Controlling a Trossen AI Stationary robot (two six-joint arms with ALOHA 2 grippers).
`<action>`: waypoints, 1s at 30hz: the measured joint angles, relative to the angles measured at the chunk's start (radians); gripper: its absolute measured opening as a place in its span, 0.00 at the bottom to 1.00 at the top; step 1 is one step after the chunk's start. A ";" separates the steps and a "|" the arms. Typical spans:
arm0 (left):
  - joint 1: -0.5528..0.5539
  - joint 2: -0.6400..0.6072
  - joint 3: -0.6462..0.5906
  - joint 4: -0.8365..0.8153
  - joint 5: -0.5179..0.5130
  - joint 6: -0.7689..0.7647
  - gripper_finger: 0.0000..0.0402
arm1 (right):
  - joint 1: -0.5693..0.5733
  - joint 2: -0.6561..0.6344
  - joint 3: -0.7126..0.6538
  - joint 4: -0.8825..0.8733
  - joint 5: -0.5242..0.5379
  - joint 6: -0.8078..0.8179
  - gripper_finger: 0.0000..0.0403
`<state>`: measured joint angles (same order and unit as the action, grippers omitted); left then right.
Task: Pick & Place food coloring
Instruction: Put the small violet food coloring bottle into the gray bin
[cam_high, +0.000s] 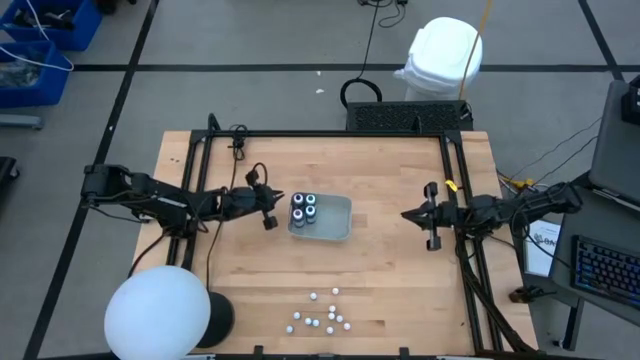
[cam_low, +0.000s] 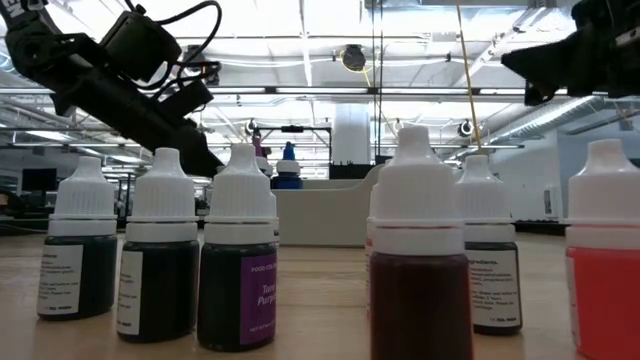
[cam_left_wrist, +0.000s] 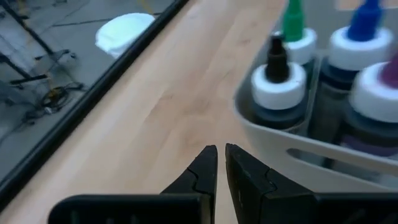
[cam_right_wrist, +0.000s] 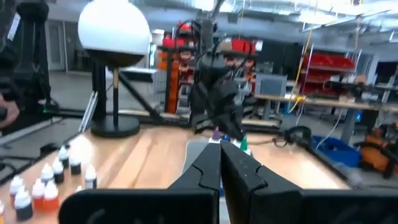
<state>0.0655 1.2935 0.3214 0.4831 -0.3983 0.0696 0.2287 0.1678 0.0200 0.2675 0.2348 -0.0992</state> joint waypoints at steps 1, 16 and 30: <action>-0.004 0.000 0.000 0.000 0.015 0.000 0.10 | 0.000 0.003 0.000 -0.012 0.000 0.013 0.00; -0.356 0.007 0.670 -0.958 -0.189 -0.179 0.10 | 0.000 0.003 -0.003 0.027 -0.001 -0.044 0.00; -0.414 0.022 1.217 -1.240 -0.062 -0.261 0.10 | 0.000 0.003 -0.005 0.060 -0.001 -0.018 0.01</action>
<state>-0.3485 1.3155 1.5379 -0.7572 -0.4605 -0.1912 0.2287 0.1703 0.0154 0.3278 0.2338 -0.1169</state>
